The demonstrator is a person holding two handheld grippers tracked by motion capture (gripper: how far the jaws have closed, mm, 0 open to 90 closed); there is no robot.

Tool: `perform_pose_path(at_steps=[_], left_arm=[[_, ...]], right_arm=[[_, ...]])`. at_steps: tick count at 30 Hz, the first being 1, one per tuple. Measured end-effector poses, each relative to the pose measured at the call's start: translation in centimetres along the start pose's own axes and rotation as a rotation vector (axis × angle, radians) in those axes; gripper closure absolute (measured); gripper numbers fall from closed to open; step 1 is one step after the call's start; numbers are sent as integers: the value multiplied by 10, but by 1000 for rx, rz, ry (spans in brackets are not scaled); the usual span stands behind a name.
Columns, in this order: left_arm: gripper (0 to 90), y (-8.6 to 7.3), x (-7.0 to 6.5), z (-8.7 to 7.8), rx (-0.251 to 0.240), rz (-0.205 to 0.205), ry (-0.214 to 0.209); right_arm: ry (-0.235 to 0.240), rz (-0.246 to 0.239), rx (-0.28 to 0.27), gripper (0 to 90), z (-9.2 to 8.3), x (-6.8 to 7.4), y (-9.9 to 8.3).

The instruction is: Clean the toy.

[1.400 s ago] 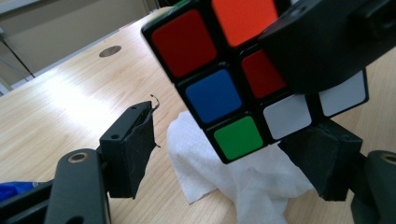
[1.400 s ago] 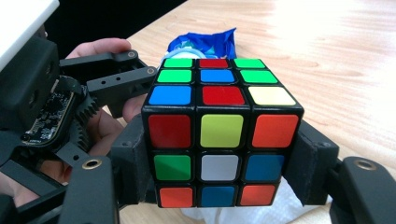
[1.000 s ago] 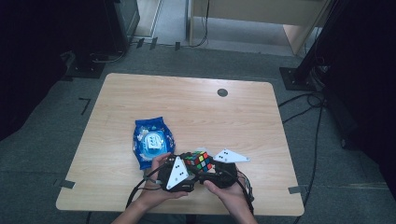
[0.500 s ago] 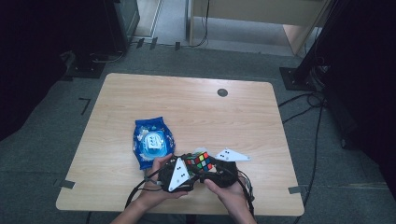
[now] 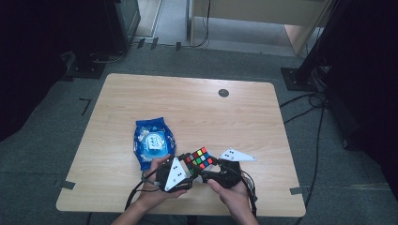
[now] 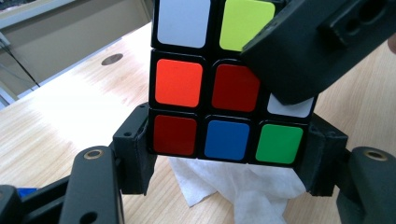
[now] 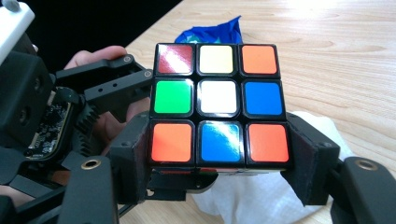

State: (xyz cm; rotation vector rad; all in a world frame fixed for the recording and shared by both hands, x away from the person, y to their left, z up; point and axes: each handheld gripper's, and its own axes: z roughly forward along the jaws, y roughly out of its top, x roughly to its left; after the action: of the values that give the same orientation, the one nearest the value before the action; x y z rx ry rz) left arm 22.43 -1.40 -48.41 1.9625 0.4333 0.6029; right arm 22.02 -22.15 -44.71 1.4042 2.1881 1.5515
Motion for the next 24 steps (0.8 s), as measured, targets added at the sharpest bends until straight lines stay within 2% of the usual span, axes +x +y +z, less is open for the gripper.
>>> perform_pose_path(at_steps=[5,9,14,16,19,20,21,22,23,24], left_arm=[[325,1,-2,1,-3,-4,12],[319,3,-4,-1,-19,8,14],[333,1,-4,1,1,14,7],[336,1,-3,0,0,23,17],[337,1,3,-2,1,-4,21],[337,-1,10,-3,4,-29,28],[338,-4,21,-8,7,-67,44],[338,-5,28,-11,8,-87,56],[338,-5,28,-11,8,-87,56],[338,-7,37,-16,5,-111,73]], right_arm=[[-15,-41,-7,348,-1,3,0],[-14,-29,10,348,2,3,-1],[-14,-18,18,347,4,2,-2],[-2,-11,8,344,5,1,-3],[19,-13,-20,338,2,-1,-2],[36,-9,-40,326,-1,-2,0],[59,-3,-85,306,-8,-5,2],[51,-5,-102,303,-11,-7,2],[51,-5,-102,303,-11,-7,2],[34,-14,-118,303,-13,-10,1]])
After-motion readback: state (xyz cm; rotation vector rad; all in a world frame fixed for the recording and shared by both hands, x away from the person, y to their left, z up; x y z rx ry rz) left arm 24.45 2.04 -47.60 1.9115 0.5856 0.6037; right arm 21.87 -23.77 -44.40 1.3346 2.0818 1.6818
